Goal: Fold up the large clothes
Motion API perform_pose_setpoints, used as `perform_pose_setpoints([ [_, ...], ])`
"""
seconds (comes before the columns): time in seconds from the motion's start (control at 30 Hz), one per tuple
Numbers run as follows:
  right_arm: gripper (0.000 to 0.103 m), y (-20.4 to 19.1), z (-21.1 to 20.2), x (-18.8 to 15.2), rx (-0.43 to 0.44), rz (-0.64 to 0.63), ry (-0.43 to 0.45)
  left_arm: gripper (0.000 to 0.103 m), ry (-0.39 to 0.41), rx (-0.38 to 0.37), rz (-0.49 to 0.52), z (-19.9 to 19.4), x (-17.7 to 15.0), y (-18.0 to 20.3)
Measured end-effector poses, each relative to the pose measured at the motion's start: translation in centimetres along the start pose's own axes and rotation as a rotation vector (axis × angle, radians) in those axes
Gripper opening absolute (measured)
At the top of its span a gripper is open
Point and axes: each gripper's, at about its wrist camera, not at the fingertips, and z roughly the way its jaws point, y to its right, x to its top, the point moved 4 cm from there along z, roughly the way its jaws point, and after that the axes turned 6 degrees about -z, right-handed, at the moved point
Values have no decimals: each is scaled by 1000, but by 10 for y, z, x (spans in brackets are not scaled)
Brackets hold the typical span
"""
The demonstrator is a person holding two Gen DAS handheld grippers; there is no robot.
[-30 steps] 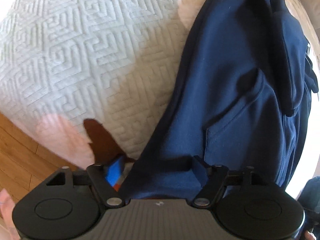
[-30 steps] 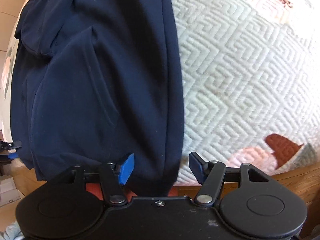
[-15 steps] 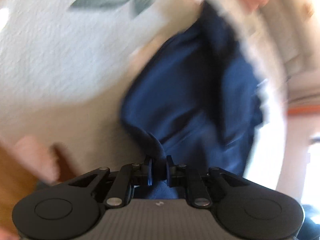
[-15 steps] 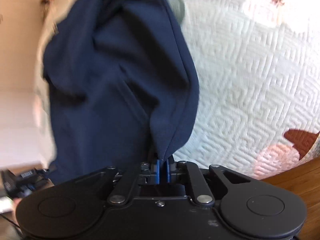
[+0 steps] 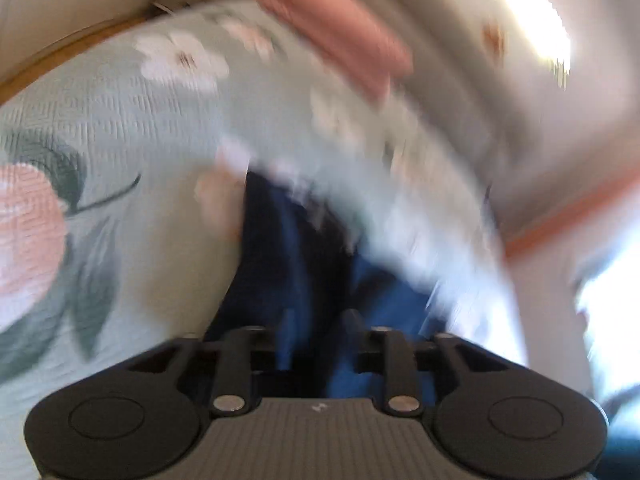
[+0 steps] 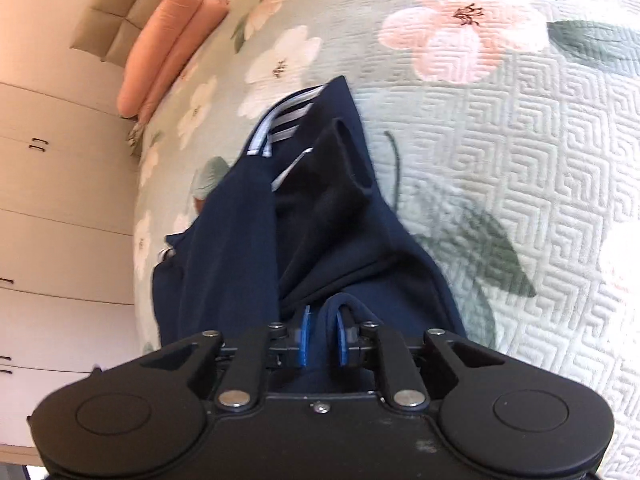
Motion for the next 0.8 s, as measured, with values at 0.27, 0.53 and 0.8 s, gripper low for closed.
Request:
perform_pose_setpoints([
  [0.27,66,17,14,-34,-60,-47,-69,57,-310,-27,216,42,-75,29],
  [0.53,72,27,16,-28,-44,-27,-84,71,-576,-196,278,123,-94,26],
  [0.8,63,27,59,-43,-25,-25,-203,42,-707,-244,218,158,-105,10],
])
